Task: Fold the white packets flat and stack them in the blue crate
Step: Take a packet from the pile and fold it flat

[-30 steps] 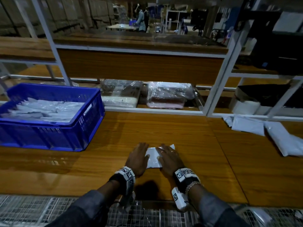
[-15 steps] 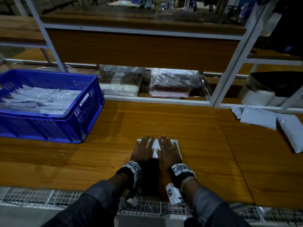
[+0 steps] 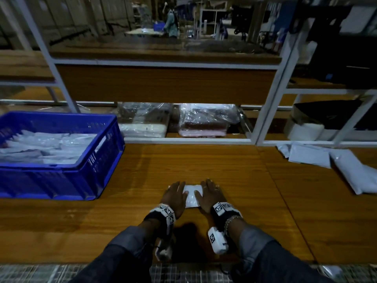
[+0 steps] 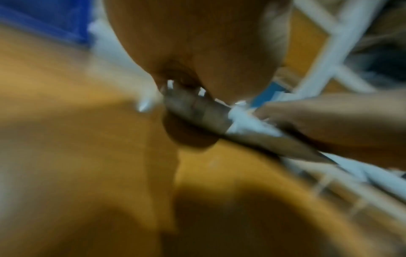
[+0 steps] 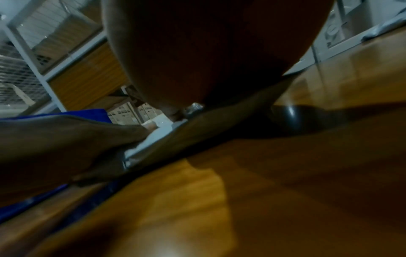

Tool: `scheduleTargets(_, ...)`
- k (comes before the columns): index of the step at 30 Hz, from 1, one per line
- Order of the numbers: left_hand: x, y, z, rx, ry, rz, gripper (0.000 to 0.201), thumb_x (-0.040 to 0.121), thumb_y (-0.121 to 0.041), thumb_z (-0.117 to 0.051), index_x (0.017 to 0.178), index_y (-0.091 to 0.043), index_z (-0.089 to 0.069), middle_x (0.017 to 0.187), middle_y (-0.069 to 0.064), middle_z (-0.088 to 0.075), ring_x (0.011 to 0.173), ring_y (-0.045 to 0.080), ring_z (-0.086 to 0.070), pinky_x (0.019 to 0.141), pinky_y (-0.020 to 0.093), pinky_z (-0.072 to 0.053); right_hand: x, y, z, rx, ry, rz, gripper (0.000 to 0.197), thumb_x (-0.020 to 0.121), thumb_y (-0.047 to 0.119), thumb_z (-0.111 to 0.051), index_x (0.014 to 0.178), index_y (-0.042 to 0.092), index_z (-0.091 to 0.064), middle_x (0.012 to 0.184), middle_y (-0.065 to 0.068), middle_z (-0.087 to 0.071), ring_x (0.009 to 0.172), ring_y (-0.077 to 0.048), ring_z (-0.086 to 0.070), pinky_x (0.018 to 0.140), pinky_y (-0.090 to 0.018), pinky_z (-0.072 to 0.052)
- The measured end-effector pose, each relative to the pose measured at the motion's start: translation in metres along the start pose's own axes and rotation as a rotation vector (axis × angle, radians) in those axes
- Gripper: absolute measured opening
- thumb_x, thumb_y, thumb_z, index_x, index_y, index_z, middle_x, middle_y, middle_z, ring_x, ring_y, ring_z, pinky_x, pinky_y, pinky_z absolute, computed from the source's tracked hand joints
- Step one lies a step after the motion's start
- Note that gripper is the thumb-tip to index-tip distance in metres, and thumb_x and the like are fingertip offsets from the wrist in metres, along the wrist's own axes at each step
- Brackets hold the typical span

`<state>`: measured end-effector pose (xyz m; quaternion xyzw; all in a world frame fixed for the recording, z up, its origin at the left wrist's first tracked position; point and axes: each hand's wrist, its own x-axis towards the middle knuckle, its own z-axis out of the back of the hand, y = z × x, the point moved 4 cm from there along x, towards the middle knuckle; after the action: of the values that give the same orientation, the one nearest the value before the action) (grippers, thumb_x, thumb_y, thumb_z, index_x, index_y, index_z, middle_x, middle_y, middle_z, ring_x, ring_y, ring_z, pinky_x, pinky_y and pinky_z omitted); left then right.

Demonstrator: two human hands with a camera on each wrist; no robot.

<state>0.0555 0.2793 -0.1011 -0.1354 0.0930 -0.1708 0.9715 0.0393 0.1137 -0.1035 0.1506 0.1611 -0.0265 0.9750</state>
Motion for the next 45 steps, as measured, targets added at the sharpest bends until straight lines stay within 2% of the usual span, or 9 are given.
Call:
scheduleTargets(4, 0.001, 0.003, -0.019, 0.018, 0.002, -0.006, 0.063, 0.108, -0.043, -0.021, 0.162, -0.012, -0.007, 0.169, 0.012, -0.007, 0.155, 0.027, -0.008, 0.124, 0.044, -0.008, 0.000, -0.006, -0.014, 0.006, -0.066, 0.000, 0.073, 0.103, 0.060, -0.018, 0.162, 0.020, -0.001, 0.169, -0.005, 0.011, 0.156, -0.022, 0.006, 0.126, -0.041, 0.005)
scheduleTargets(8, 0.011, 0.009, -0.028, -0.058, -0.034, -0.002, 0.085, 0.096, -0.059, 0.000, 0.157, -0.009, -0.030, 0.163, 0.023, -0.023, 0.150, 0.037, -0.028, 0.119, 0.055, -0.022, 0.003, -0.005, -0.020, 0.059, -0.121, -0.034, 0.071, 0.103, 0.058, -0.025, 0.162, 0.022, -0.007, 0.169, -0.004, 0.007, 0.156, -0.023, 0.003, 0.126, -0.041, 0.002)
scheduleTargets(14, 0.011, 0.010, -0.022, -0.084, 0.095, 0.050, 0.060, 0.108, -0.045, -0.021, 0.162, -0.024, -0.003, 0.169, 0.008, 0.010, 0.156, 0.028, 0.007, 0.123, 0.049, 0.002, 0.008, -0.007, -0.015, 0.065, -0.054, -0.004, 0.072, 0.104, 0.058, -0.023, 0.162, 0.022, -0.002, 0.169, -0.001, 0.009, 0.156, -0.020, 0.006, 0.125, -0.041, 0.006)
scheduleTargets(19, 0.011, 0.006, -0.012, 0.067, 0.104, 0.019, 0.066, 0.102, -0.055, -0.003, 0.162, -0.028, 0.006, 0.169, -0.004, 0.008, 0.156, 0.025, 0.004, 0.121, 0.057, 0.005, 0.003, 0.006, -0.005, -0.059, -0.063, 0.152, 0.060, 0.109, 0.046, -0.018, 0.162, 0.024, 0.000, 0.168, 0.005, 0.010, 0.156, -0.018, 0.006, 0.124, -0.045, 0.007)
scheduleTargets(24, 0.016, 0.001, -0.019, 0.066, 0.112, -0.032, 0.058, 0.109, -0.043, -0.011, 0.162, -0.023, -0.002, 0.170, -0.005, 0.001, 0.156, 0.022, 0.004, 0.124, 0.054, -0.002, 0.006, 0.012, -0.010, -0.092, -0.167, 0.187, 0.054, 0.110, 0.038, -0.021, 0.162, 0.027, -0.009, 0.168, 0.010, 0.003, 0.156, -0.016, -0.003, 0.123, -0.043, 0.000)
scheduleTargets(27, 0.019, 0.003, -0.023, 0.075, 0.060, -0.045, 0.087, 0.086, -0.057, 0.011, 0.162, -0.023, -0.014, 0.169, -0.001, -0.011, 0.156, 0.026, -0.007, 0.121, 0.056, -0.009, 0.011, 0.010, -0.016, -0.112, -0.177, 0.168, 0.054, 0.109, 0.039, -0.022, 0.161, 0.029, -0.014, 0.168, 0.011, -0.001, 0.155, -0.014, -0.007, 0.123, -0.042, 0.001)
scheduleTargets(31, 0.022, -0.001, -0.027, 0.156, 0.122, 0.007, 0.059, 0.108, -0.046, -0.015, 0.162, -0.026, -0.005, 0.170, -0.004, -0.005, 0.156, 0.023, -0.002, 0.123, 0.054, -0.008, 0.015, 0.014, -0.016, -0.112, -0.097, 0.128, 0.056, 0.109, 0.039, -0.021, 0.162, 0.030, -0.006, 0.169, 0.011, 0.002, 0.155, -0.015, -0.001, 0.123, -0.044, 0.002)
scheduleTargets(36, 0.015, 0.009, -0.017, 0.049, 0.147, 0.053, 0.060, 0.107, -0.051, -0.017, 0.161, -0.033, 0.005, 0.169, -0.001, 0.009, 0.156, 0.024, 0.004, 0.124, 0.053, -0.003, 0.017, 0.002, -0.003, -0.015, 0.084, 0.099, 0.068, 0.107, 0.054, -0.019, 0.161, 0.021, 0.005, 0.167, 0.003, 0.018, 0.155, -0.021, 0.011, 0.125, -0.046, 0.004)
scheduleTargets(45, 0.003, 0.013, -0.025, -0.027, 0.046, 0.140, 0.064, 0.104, -0.060, -0.015, 0.159, -0.039, 0.010, 0.167, 0.015, 0.014, 0.154, 0.036, 0.011, 0.122, 0.054, 0.009, 0.012, -0.014, -0.019, 0.108, -0.040, 0.021, 0.080, 0.104, 0.060, -0.018, 0.159, 0.010, 0.012, 0.166, -0.006, 0.021, 0.155, -0.023, 0.014, 0.124, -0.042, 0.006)
